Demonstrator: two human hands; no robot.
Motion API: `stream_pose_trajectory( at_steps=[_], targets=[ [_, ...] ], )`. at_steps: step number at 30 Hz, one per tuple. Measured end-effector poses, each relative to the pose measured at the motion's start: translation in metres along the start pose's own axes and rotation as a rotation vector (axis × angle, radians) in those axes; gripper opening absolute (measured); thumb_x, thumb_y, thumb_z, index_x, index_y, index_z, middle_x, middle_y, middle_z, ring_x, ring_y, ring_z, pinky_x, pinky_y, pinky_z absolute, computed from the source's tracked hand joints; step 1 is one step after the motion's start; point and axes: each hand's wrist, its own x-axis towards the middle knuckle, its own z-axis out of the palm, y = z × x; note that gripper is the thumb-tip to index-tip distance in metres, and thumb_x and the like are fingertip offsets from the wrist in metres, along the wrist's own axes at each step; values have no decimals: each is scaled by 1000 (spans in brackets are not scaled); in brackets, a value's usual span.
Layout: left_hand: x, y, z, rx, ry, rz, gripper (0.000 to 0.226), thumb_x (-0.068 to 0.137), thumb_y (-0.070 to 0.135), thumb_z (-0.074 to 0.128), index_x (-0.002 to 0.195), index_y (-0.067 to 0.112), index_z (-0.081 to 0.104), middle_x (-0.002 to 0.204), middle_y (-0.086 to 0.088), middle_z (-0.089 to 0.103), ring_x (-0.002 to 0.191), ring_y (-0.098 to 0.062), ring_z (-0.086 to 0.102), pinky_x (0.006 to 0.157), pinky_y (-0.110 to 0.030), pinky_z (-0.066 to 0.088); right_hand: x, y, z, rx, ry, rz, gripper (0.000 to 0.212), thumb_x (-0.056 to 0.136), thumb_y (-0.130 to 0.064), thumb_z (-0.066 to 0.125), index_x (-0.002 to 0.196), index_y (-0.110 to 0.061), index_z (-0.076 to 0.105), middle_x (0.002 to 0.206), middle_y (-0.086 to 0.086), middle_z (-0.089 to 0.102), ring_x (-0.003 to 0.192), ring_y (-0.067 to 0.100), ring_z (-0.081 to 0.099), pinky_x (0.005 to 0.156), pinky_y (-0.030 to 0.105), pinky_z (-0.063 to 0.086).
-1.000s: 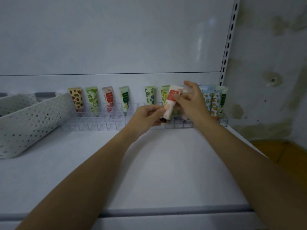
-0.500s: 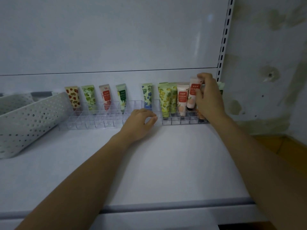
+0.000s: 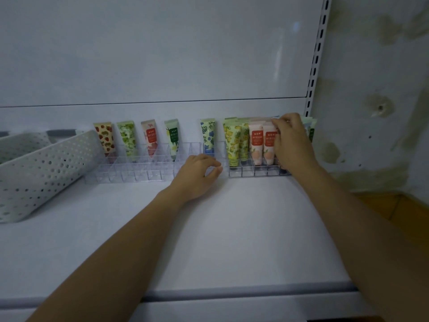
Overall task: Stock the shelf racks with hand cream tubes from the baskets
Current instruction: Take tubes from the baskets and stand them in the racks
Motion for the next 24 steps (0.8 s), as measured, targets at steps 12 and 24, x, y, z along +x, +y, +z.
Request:
stream_pose_trajectory(
  at_steps=[12,24],
  targets=[
    [-2,2,-3,27,74,-29,34,96,28,43,122,14,59,128,-6,56,121,-24,45,99,-30,31,-4,-19,1,-54,63,-142,42,89,-4,45,132,-4,47,132,14,45,119,31,39,95,37,34],
    [-12,-41,-138,321,100,-61,34,96,29,42,124,15,54,130,-8,51,120,-26,45,99,-37,38,-18,-114,37,6,-187,-583,39,86,-22,39,108,-5,67,104,15,65,91,34,60,81,33,45]
  ],
)
